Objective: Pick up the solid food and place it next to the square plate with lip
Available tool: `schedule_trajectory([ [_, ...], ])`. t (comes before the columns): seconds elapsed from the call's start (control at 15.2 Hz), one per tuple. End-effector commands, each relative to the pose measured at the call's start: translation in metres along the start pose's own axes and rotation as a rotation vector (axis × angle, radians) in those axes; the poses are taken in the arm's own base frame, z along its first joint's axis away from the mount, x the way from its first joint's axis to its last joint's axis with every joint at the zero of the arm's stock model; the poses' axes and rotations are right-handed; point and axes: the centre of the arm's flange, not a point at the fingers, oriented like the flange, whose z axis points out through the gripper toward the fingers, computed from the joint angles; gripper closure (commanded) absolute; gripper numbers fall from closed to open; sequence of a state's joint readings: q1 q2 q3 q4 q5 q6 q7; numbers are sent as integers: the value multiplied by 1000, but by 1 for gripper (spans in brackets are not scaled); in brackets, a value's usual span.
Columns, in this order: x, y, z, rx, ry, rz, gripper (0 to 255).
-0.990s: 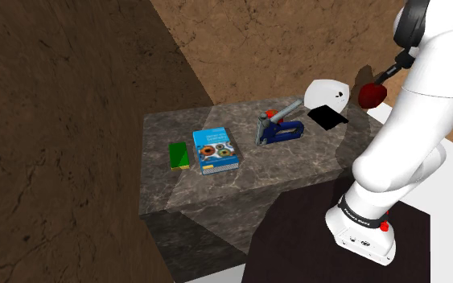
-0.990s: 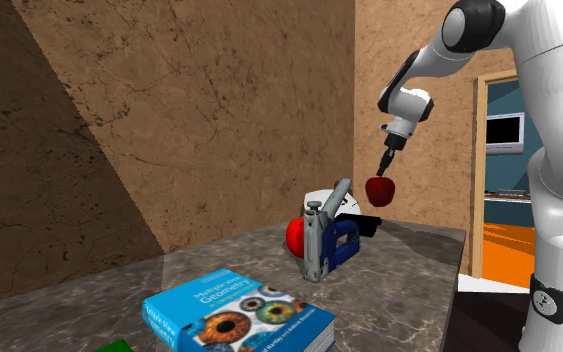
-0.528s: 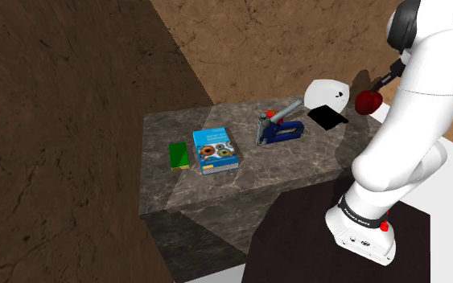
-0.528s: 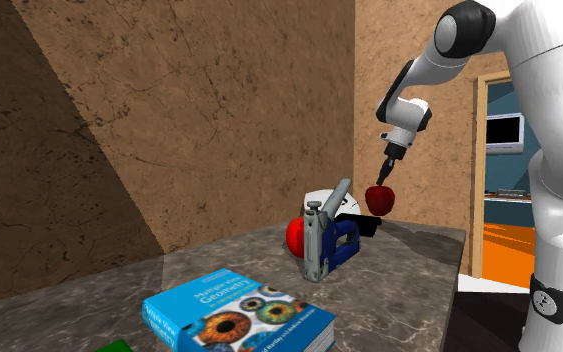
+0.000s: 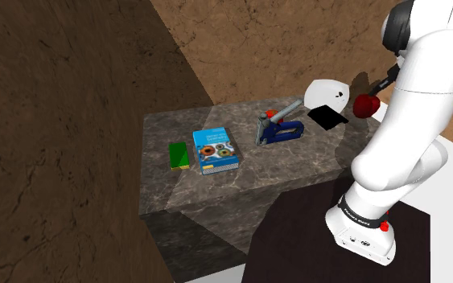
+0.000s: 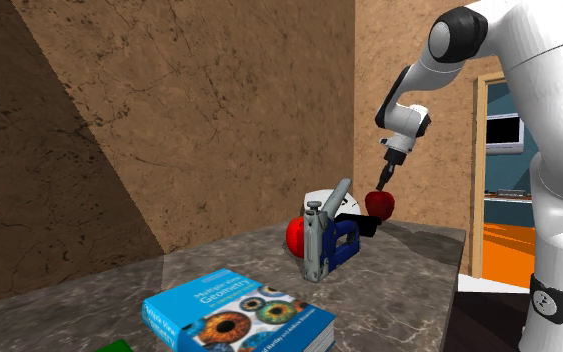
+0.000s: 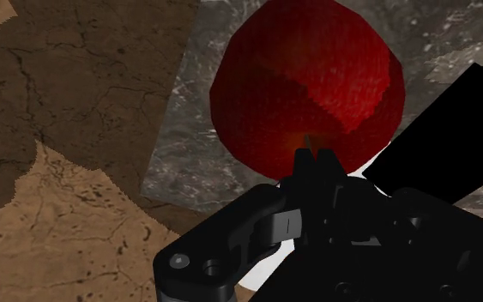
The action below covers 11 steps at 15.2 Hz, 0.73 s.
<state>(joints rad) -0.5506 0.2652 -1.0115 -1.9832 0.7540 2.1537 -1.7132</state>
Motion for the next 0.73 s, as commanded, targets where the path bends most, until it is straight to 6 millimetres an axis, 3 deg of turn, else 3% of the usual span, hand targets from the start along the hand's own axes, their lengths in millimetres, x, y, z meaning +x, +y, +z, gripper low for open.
schedule_trajectory([
  [0.0,0,0,0,0,0,0,255],
  [0.07,0,0,0,0,0,0,255],
  [0.13,0,0,0,0,0,0,0],
  [0.46,0,0,0,0,0,0,0],
  [0.66,0,0,-40,0,0,0,0],
])
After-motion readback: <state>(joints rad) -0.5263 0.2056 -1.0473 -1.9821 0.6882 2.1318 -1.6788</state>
